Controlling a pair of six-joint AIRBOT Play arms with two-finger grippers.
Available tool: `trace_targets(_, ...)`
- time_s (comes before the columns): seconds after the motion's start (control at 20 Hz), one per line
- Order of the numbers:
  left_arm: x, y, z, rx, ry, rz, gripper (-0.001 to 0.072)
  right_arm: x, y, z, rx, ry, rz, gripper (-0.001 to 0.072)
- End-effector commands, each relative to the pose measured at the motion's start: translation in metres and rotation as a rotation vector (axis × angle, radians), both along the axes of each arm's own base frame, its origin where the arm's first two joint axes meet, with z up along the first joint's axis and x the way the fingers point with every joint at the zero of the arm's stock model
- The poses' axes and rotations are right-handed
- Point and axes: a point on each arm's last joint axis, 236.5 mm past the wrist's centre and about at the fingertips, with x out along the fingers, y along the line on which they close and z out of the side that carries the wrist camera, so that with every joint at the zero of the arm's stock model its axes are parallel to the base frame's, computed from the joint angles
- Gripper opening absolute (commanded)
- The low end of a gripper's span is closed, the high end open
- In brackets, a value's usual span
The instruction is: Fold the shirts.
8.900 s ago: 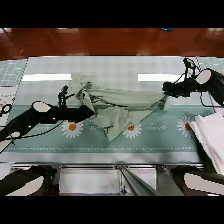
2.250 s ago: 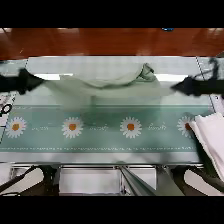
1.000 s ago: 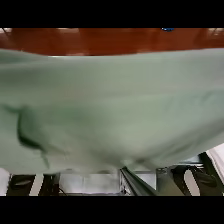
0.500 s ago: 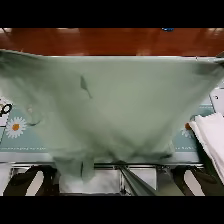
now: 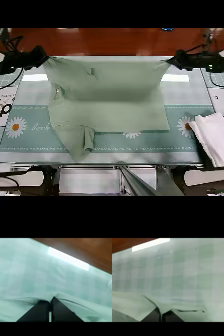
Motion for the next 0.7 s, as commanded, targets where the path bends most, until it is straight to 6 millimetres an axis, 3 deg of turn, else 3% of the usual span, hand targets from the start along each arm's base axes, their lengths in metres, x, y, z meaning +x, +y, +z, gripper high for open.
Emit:
trace_targets(0.0, 0.021, -0.011, -0.057, -0.104, 0.152, -0.029, 0.0022, 0.036, 0.023, -0.058, 0.065, 0.083, 0.004, 0.0025)
trace_targets(0.1, 0.014, -0.012, -0.069, -0.118, 0.198, -0.046, 0.0022, 0.029, 0.031, -0.071, 0.074, 0.126, 0.028, 0.0025)
trace_targets(0.2, 0.006, -0.005, -0.069, -0.131, 0.225, -0.052, 0.0022, 0.02, 0.029, -0.072, 0.068, 0.151, 0.055, 0.0025)
trace_targets(0.4, -0.041, -0.013, -0.064, -0.119, 0.32, -0.225, 0.0022, -0.005, 0.008, -0.057, 0.085, 0.2, 0.098, 0.0025)
trace_targets(0.5, -0.069, -0.012, -0.079, -0.078, 0.401, -0.262, 0.0022, -0.022, -0.004, -0.062, 0.06, 0.258, 0.121, 0.0025)
trace_targets(0.65, -0.105, -0.012, -0.114, -0.071, 0.521, -0.277, 0.0022, -0.046, -0.014, -0.089, -0.013, 0.371, 0.135, 0.0025)
